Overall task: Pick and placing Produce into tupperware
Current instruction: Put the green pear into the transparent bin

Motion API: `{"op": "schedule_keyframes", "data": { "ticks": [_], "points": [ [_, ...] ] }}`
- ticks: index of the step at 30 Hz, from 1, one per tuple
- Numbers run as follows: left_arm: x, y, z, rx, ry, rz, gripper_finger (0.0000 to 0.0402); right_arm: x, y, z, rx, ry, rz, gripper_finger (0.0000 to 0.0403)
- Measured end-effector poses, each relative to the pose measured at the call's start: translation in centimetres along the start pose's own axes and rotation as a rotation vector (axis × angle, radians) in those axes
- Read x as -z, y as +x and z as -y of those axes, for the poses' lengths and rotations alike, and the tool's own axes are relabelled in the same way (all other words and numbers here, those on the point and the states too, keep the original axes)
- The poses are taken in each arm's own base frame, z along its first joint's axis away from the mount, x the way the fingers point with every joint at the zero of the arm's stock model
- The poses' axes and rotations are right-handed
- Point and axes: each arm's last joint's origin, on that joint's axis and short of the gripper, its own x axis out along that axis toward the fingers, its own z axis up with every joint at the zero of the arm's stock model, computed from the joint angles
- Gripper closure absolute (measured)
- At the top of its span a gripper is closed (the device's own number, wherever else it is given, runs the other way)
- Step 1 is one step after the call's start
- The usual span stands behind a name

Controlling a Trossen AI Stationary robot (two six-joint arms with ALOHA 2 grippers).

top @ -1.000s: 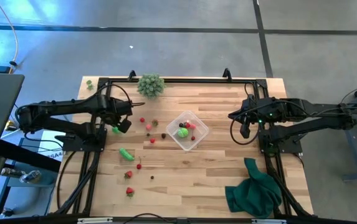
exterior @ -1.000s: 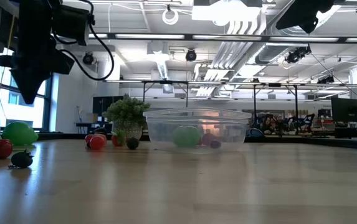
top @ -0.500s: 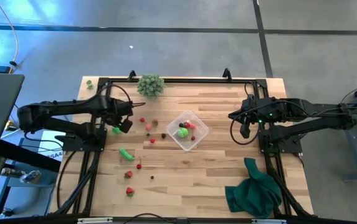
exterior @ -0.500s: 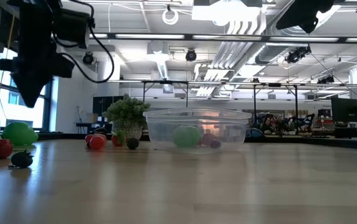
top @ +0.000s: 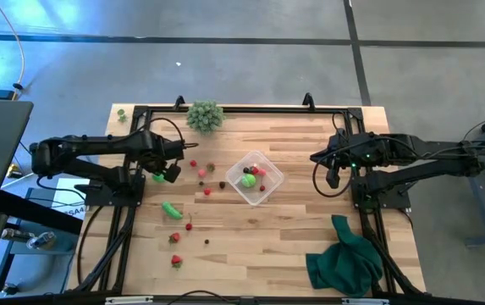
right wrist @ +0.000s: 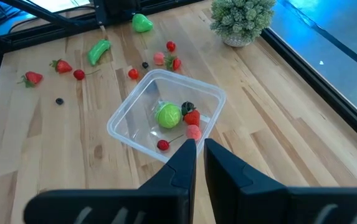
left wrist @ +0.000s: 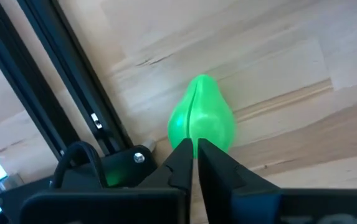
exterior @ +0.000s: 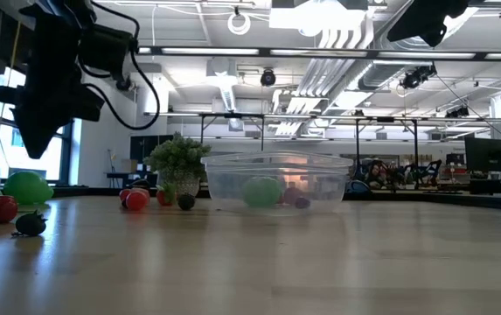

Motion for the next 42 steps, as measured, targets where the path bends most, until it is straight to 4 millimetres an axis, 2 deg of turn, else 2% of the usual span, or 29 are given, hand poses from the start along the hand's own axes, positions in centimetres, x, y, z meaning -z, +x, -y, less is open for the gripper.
{"op": "schedule_keyframes", "data": {
  "ticks": [11,21,29,42],
  "points": [
    [-0.3,0.8,0.6,-0.031,-0.011,-0.063,0.0289,0.0,0.0,0.0,0.000,0.000,0.000,0.0378],
    [-0.3,0.9,0.6,-0.030,-0.041,-0.060,0.0282,0.0,0.0,0.0,0.000,0.000,0.000,0.0378],
    [-0.3,1.0,0.7,-0.026,-0.057,-0.057,0.0258,0.0,0.0,0.0,0.000,0.000,0.000,0.0378],
    [-0.9,2.7,1.9,-0.108,-0.033,-0.144,0.0227,0.0,0.0,0.0,0.001,0.000,0.000,0.0378]
  ]
}}
